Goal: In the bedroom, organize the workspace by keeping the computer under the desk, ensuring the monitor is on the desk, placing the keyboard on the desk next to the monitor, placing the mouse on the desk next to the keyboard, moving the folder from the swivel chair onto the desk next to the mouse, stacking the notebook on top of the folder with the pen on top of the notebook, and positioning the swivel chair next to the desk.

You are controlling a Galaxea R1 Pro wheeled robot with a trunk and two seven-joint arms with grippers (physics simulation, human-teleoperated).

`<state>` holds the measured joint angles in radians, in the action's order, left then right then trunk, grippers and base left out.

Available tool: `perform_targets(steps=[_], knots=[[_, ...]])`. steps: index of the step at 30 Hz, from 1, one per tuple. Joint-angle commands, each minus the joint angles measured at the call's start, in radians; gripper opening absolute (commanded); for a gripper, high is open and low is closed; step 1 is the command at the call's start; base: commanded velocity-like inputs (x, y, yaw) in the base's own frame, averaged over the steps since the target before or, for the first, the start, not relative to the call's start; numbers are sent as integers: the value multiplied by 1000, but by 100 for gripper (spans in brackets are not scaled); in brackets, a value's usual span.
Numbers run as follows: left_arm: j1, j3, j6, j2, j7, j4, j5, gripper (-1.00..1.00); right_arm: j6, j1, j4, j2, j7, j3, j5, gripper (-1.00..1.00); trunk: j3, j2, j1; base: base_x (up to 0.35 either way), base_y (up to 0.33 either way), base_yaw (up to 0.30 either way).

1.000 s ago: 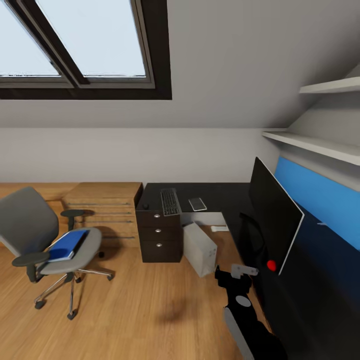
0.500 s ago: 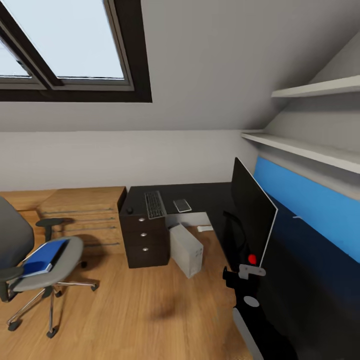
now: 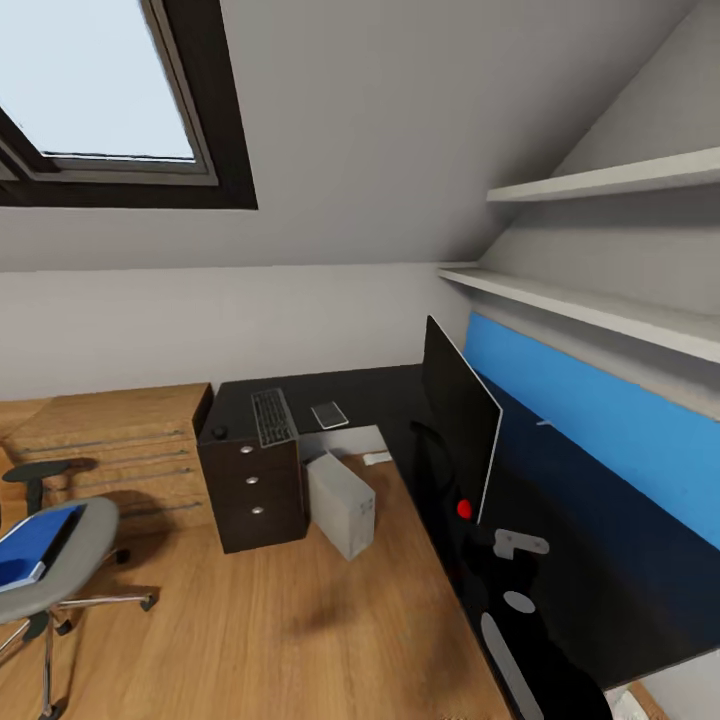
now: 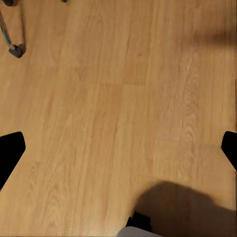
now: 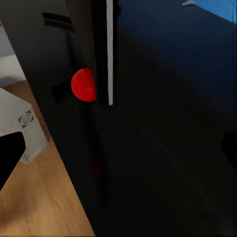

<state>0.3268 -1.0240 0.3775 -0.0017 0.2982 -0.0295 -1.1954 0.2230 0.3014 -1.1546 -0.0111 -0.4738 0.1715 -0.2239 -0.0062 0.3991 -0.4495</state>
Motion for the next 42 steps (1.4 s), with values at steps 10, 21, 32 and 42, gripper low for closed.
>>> perform_targets(steps=[10,21,32,42], knots=[[0,-8,1,0,7,-1,-5,100,-7,1,0,-14,-7,-24,-5,100,8,1,0,0,0,-261],[0,-7,1,0,7,-1,-6,100,-60,1,9,-52,36,-30,-6,100,13,1,0,0,0,-164],[0,-7,1,0,7,-1,-6,100,-142,360,502,-74,44,-98,-5,100,13,1,0,0,0,-11],[0,-6,1,1,4,-1,-6,100,-366,800,1010,-130,57,-114,-16,100,13,1,0,0,0,0]])
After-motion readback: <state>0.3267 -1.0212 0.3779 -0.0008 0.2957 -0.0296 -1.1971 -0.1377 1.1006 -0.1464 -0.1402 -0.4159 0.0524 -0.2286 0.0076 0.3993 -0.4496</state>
